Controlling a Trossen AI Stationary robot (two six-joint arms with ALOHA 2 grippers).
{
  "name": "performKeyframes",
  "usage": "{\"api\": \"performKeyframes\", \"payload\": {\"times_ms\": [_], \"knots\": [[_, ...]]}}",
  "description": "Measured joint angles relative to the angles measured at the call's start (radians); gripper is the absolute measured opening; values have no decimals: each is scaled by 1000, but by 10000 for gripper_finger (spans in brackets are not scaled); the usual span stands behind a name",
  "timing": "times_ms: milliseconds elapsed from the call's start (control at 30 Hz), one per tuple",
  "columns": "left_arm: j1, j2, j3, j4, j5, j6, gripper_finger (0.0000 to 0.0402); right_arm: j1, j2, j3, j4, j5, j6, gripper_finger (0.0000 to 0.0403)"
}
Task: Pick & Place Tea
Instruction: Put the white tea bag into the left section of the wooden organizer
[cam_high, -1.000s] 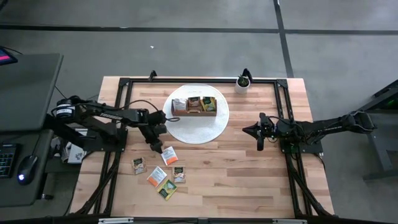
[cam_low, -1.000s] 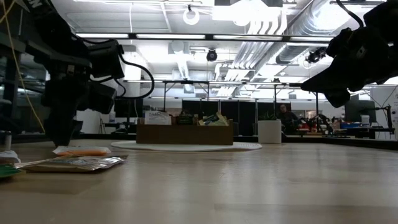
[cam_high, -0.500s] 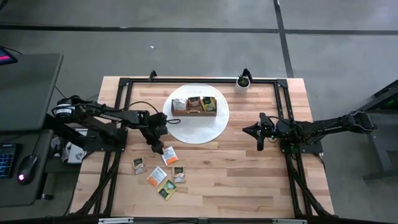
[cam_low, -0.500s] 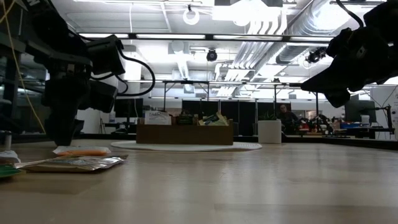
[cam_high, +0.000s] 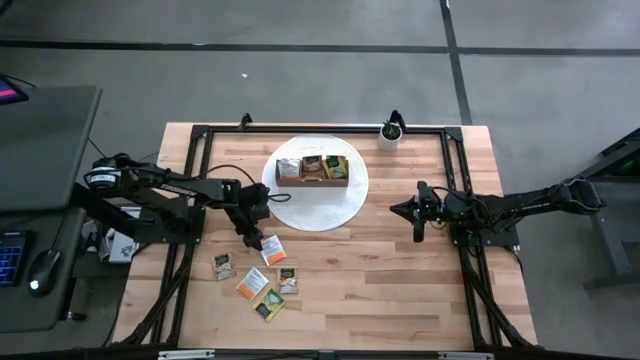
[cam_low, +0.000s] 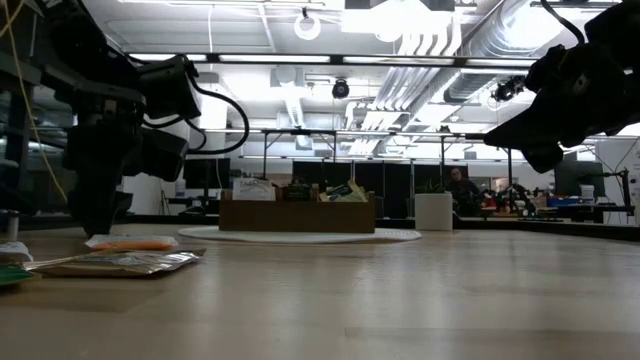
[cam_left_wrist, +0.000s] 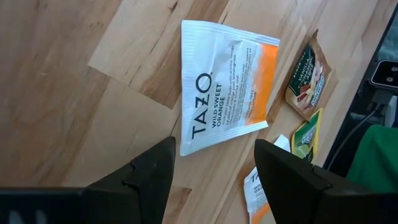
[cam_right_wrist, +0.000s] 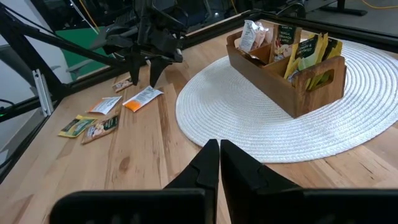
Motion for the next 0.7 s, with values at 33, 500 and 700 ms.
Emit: {"api": "performKeyframes", "payload": {"times_ms": [33,500,700], "knots": [[0,0,0,0,0,-1,221,0,0,0,0,0,0,12],[0,1,-2,41,3,-23,221,0,0,0,0,0,0,12],[0,1,-2,41,1,-23,220,0,0,0,0,0,0,12]]}}
